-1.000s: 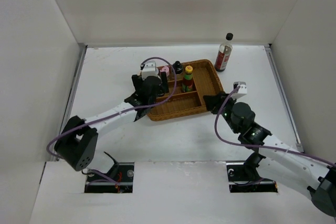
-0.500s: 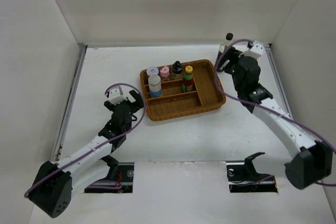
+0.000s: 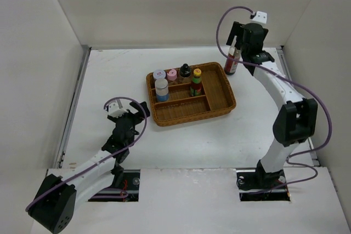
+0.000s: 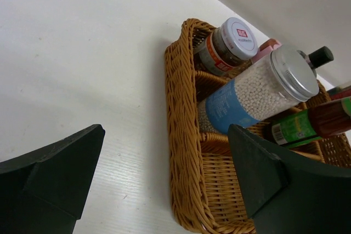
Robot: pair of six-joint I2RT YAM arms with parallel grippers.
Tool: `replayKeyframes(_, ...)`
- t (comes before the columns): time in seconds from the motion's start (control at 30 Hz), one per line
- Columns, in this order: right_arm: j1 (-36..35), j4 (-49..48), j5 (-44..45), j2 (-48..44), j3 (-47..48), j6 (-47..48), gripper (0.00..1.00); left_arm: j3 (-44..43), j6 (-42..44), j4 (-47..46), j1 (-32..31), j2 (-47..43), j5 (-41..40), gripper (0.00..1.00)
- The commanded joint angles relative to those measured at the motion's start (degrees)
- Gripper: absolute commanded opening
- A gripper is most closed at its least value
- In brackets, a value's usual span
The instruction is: Organize the condiment bottles
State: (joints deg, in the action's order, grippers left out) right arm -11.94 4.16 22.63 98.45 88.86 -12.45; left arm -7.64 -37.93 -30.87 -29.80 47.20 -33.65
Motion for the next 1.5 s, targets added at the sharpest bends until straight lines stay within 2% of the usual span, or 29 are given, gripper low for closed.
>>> replayKeyframes(0.0, 1.18, 2.51, -1.01, 4.71, 7.8, 4.18, 1.0, 1.05, -1.18, -4.28, 0.4, -1.23, 0.6, 1.0)
replayKeyframes(0.13, 1.36, 3.13, -1.01, 9.64, 12.65, 6.29, 0.97, 1.57, -1.27, -4.28, 0.75, -2.11, -0.1, 1.0)
replayKeyframes(0.33, 1.53, 3.13, -0.4, 14.65, 16.78, 7.61, 0.86, 1.4, -1.62, -5.51, 1.02, 0.17, 0.16, 1.0)
replayKeyframes(0.47, 1.44, 1.73, 1.18, 16.5, 17.4, 9.37, 0.7, 1.14, -1.62, -5.6, 1.28, 0.88, 0.43, 1.0)
replayKeyframes(0.67, 1.27, 0.15, 3.99, 15.99, 16.96, 10.6, 0.37, 0.96, -1.62, -5.6, 1.55, 1.23, 0.43, 1.0)
replayKeyframes(0.77, 1.27, -3.54, 4.79, 13.18, 16.26, 10.16, 0.3, 0.87, -1.62, -5.6, 1.55, 1.67, 0.43, 1.0)
replayKeyframes(1.13, -2.68, -2.93, 5.14, 4.21, 21.44, 12.18, 0.29, 0.87, -1.71, -5.78, 1.55, 1.84, 0.69, 1.0)
replayKeyframes(1.47, -9.71, -3.99, 3.91, 4.46, 20.57, 12.53, 0.29, 0.96, -1.71, -5.95, 1.55, 2.02, 0.78, 1.0)
